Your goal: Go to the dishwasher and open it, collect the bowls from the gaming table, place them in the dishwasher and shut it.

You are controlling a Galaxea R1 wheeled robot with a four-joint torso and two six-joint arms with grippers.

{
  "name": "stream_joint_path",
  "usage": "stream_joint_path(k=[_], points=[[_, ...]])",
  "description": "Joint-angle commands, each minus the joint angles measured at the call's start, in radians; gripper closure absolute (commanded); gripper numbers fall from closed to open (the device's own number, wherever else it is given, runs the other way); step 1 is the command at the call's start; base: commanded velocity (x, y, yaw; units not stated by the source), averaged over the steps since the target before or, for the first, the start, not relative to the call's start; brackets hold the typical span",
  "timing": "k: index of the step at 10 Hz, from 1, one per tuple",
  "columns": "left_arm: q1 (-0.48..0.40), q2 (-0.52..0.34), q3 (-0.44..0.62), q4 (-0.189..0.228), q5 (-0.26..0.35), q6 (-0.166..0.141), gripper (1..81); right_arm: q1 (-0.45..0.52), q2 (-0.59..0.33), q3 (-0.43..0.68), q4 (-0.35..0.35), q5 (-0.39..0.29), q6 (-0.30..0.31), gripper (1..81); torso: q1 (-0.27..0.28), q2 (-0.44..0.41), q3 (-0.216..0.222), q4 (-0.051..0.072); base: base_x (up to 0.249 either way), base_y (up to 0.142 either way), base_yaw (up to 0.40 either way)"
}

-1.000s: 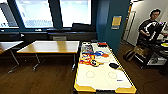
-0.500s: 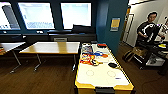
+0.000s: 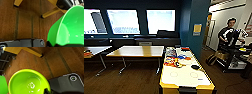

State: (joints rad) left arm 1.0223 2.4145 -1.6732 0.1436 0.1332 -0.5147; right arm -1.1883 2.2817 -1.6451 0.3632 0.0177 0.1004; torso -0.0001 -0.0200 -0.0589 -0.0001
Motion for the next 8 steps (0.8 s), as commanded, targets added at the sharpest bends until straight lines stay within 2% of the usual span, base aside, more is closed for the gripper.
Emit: stream_joint_path(k=[1, 5, 8], points=[[-0.080, 0.009, -0.016, 0.043, 0.003, 0.007, 81.1, 0.046, 0.047, -0.083, -0.038, -0.051, -0.005, 81.1, 0.000, 0.000, 0.000, 0.000, 0.000, 0.000, 0.000], [-0.003, 0.060, -0.086, 0.102, -0.021, 0.007, 81.1, -0.030, 0.187, -0.277, -0.086, -0.050, -0.005, 81.1, 0.000, 0.000, 0.000, 0.000, 0.000, 0.000, 0.000], [0.072, 0.103, -0.171, 0.146, -0.060, 0.007, 81.1, -0.092, 0.344, -0.519, -0.124, -0.050, -0.005, 81.1, 0.000, 0.000, 0.000, 0.000, 0.000, 0.000, 0.000]])
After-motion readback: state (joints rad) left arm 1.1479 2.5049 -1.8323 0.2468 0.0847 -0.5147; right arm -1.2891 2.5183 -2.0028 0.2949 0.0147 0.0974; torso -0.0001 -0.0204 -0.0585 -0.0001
